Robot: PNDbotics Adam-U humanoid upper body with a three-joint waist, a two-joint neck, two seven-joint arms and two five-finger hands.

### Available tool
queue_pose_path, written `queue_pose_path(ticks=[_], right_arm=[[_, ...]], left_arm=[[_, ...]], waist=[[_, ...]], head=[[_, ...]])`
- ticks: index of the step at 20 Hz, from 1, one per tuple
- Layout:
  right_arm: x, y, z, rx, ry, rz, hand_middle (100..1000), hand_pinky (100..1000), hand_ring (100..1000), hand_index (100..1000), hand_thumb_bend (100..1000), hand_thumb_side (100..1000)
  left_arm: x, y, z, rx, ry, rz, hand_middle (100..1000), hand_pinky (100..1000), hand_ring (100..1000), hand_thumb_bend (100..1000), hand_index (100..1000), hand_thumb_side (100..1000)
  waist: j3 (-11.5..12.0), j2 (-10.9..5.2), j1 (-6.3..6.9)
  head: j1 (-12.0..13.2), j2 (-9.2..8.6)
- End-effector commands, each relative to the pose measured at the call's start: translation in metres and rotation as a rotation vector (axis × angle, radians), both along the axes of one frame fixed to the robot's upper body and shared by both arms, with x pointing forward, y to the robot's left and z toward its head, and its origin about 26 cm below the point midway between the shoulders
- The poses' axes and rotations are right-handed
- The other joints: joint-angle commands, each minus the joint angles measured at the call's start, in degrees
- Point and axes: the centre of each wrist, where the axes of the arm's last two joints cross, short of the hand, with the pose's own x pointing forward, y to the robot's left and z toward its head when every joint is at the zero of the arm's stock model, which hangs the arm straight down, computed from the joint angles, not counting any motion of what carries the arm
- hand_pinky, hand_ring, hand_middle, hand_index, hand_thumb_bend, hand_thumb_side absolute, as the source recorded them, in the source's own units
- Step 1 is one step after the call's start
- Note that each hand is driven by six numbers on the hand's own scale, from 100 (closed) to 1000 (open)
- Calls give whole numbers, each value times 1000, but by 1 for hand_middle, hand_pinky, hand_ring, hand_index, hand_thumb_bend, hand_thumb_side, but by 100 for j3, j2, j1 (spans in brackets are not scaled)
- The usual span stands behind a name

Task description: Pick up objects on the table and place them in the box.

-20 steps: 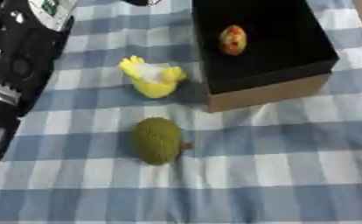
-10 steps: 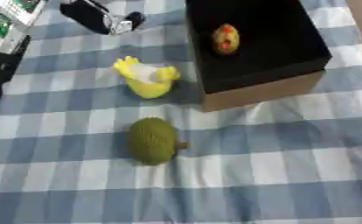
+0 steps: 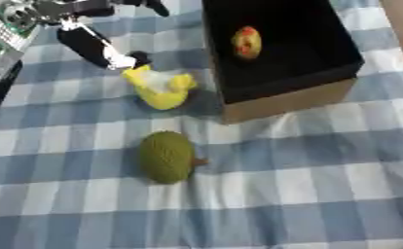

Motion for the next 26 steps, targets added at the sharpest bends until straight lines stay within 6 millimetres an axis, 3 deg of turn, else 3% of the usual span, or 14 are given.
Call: queue_pose_path(ticks=[1, 3, 9, 17, 26], right_arm=[[-1, -1, 8, -25, -21, -3, 405, 958, 1000, 991, 100, 470], [-1, -1, 8, -26, -22, -2, 405, 958, 1000, 991, 100, 470], [0, 0, 9, -26, -25, 4, 406, 957, 1000, 991, 100, 470], [0, 1, 9, -21, -26, 8, 406, 958, 1000, 991, 100, 470], [1, 2, 8, -15, -27, 11, 403, 959, 1000, 991, 100, 470]], left_arm=[[-5, 11, 11, 42, -37, 12, 790, 813, 874, 315, 896, 490], [-8, 11, 10, 60, -34, -2, 789, 812, 874, 316, 896, 481], [-11, 14, 0, 123, -19, -6, 797, 821, 879, 382, 903, 565], [0, 10, -22, 140, 28, 28, 803, 822, 884, 415, 921, 732], [9, 3, -50, 139, 104, 74, 797, 812, 878, 390, 918, 768]], waist=[[-7, -132, 43], [-11, -127, 42], [-23, -123, 34], [-45, -114, 11], [-55, -95, -31]], head=[[-12, -5], [-6, -8], [3, -38], [37, -61], [74, -70]])
